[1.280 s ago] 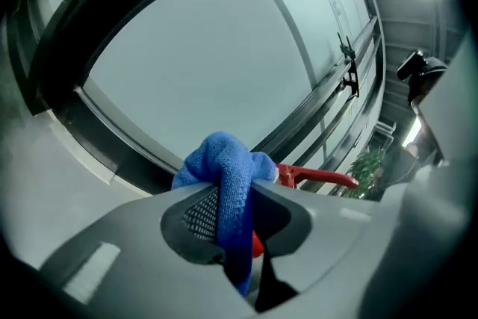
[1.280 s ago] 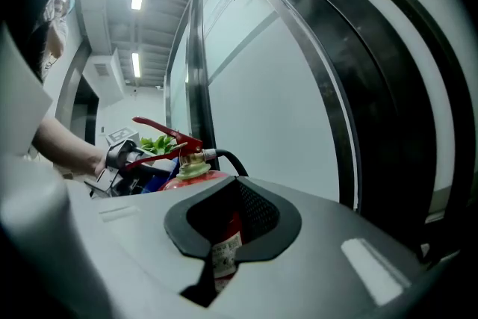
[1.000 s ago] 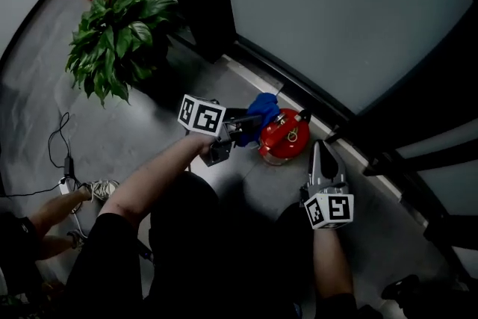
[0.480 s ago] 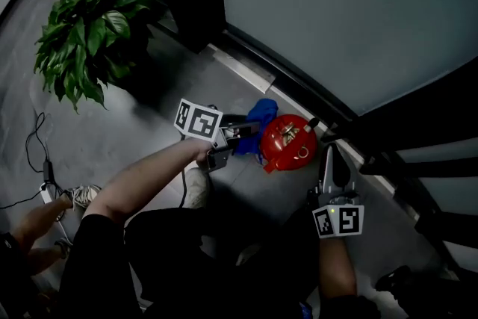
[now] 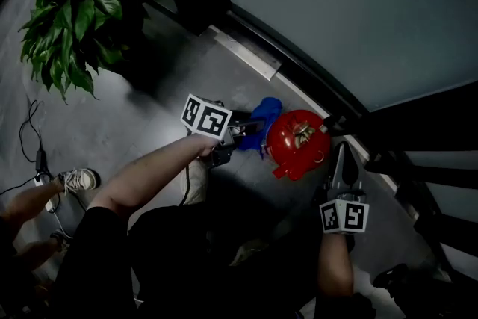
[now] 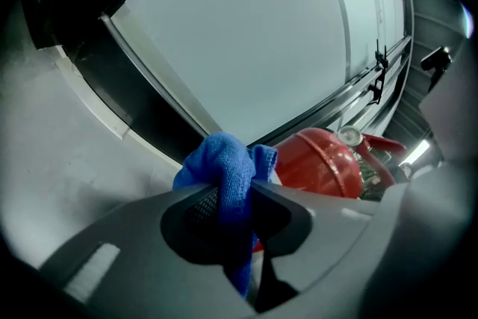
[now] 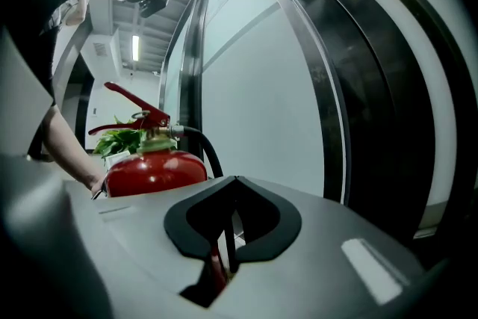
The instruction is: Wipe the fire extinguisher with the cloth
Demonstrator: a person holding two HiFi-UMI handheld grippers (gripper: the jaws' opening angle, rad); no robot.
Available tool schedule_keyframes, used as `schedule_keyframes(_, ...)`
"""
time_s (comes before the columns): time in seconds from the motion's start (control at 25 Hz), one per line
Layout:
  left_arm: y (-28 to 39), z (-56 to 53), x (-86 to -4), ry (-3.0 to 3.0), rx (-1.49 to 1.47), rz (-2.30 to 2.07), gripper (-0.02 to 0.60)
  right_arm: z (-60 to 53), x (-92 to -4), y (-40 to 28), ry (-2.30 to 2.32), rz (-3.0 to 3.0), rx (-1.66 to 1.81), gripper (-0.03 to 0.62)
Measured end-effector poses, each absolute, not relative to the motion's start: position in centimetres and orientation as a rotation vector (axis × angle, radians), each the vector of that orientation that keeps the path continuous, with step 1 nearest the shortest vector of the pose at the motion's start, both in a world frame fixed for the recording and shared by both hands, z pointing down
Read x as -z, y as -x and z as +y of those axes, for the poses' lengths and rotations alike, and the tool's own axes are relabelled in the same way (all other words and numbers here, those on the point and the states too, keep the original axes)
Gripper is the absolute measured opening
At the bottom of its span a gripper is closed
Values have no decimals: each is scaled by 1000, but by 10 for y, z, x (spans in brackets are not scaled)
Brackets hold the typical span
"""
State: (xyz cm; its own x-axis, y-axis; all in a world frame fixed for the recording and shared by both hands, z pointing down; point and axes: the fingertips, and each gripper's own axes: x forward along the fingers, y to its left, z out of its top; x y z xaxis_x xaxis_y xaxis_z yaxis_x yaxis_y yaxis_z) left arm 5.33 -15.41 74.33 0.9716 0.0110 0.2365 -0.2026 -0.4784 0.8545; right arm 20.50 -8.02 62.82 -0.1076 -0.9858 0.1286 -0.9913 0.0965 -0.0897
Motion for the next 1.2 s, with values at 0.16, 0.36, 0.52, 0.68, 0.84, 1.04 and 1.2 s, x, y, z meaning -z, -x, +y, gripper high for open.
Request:
schedule_keyframes(0.16, -55, -155, -767, -2052, -298, -164, 64, -73, -650, -206, -2050, -2279, -329, 2)
schedule_keyframes(0.36, -54, -156, -791, -2024, -329, -190, 64, -75, -654, -200, -2034, -2292, -370, 2)
schedule_keyframes(0.52, -51, -152, -814, -2015, -391, -197, 64, -72, -656, -195, -2000, -2303, -383, 3)
schedule_keyframes(0.68, -50, -147, -832, -1996, -429, -198, 64, -71, -656, -196, -2001, -2312, -408, 3)
schedule_keyframes(0.84, -50, -148, -845, -1966, -409, -184, 64, -70, -655, -195, -2001, -2299, -405, 3)
schedule_keyframes(1.04, -51, -150, -868, -1936, -425, -179, 64, -65, -648, -197, -2028, -2287, -409, 3)
schedule_keyframes(1.2, -53, -150, -885, -1862, -383, -192, 64, -60, -640, -196, -2042, -2287, -412, 3)
